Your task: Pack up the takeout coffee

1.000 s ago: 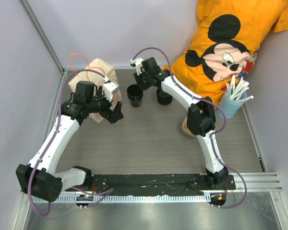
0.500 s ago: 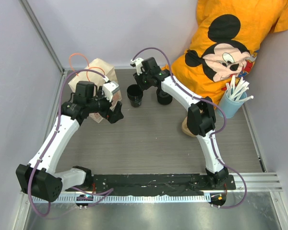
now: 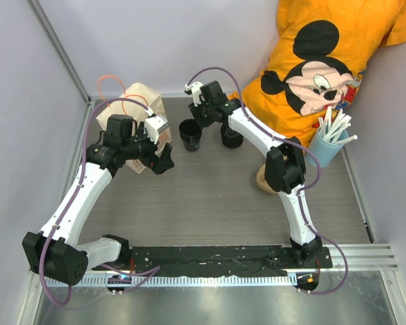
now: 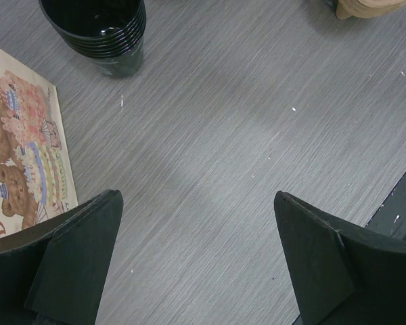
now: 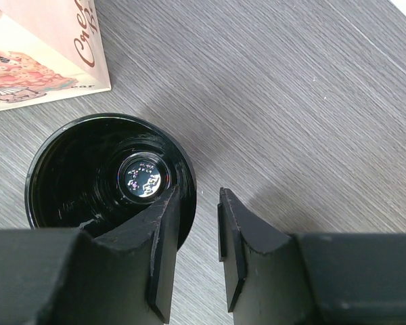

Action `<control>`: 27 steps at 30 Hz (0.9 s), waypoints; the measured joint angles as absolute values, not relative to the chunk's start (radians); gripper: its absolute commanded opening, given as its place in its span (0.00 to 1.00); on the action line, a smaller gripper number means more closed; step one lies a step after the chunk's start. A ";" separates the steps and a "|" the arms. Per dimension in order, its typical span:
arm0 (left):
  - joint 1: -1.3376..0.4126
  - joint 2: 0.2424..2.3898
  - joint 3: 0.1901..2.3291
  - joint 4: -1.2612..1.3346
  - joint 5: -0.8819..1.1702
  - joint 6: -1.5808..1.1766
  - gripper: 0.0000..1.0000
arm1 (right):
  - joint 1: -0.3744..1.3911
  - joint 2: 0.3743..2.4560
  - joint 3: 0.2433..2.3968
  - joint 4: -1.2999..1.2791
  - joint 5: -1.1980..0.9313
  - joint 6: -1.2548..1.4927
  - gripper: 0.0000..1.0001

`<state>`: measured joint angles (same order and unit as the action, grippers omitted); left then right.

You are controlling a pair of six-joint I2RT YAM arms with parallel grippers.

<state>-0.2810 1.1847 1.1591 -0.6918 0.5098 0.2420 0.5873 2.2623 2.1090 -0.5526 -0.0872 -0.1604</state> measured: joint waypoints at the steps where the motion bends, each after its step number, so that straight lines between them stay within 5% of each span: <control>1: -0.281 1.185 1.159 -0.692 0.510 0.242 1.00 | 0.587 2.261 2.109 -0.553 -0.088 -0.161 0.36; 27: -0.281 1.192 1.159 -0.692 0.517 0.239 1.00 | 0.594 2.233 2.100 -0.546 -0.088 -0.165 0.30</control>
